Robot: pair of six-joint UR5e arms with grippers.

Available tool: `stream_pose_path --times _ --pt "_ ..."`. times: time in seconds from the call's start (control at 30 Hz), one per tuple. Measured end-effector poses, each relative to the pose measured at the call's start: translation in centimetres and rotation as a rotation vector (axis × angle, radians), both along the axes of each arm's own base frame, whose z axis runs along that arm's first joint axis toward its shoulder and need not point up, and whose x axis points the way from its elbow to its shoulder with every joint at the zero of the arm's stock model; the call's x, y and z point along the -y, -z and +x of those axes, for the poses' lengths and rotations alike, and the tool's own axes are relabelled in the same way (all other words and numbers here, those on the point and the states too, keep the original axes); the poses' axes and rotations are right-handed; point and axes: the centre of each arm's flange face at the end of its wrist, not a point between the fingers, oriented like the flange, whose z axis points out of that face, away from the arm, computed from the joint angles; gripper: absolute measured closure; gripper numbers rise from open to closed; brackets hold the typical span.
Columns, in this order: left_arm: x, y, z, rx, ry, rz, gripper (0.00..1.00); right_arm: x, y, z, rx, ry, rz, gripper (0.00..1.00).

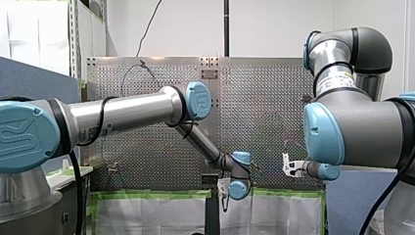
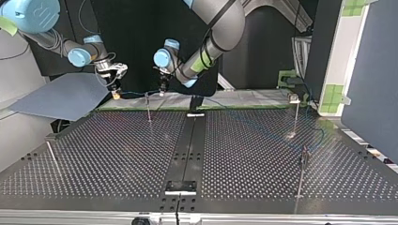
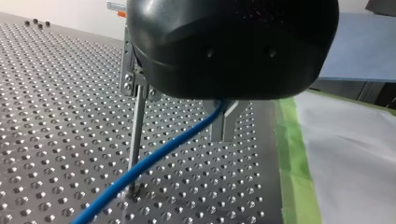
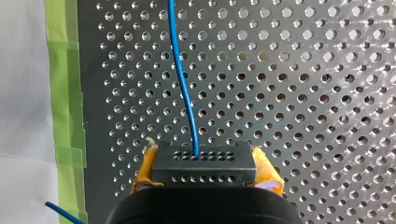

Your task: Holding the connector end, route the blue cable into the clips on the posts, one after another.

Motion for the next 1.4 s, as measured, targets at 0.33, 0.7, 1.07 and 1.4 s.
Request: stream_pose_path --times 0.33,0.7,1.07,1.4 --pt "2.6 -1.5 -3.8 -0.015 0.038 0.049 1.00 0.2 -0.1 -0.3 0.014 0.006 -0.002 1.00" --pt "3.0 -3.0 -3.5 -0.007 0.033 0.024 1.00 0.4 -0.1 -0.6 0.021 0.008 -0.009 1.00" --pt "1.7 -3.4 -1.1 -0.001 0.018 0.006 1.00 0.3 -0.2 0.1 0.026 -0.013 -0.010 1.00" --pt "0.6 -3.5 1.5 0.003 0.027 -0.008 1.00 1.9 -1.2 0.7 0.038 -0.016 0.003 1.00"
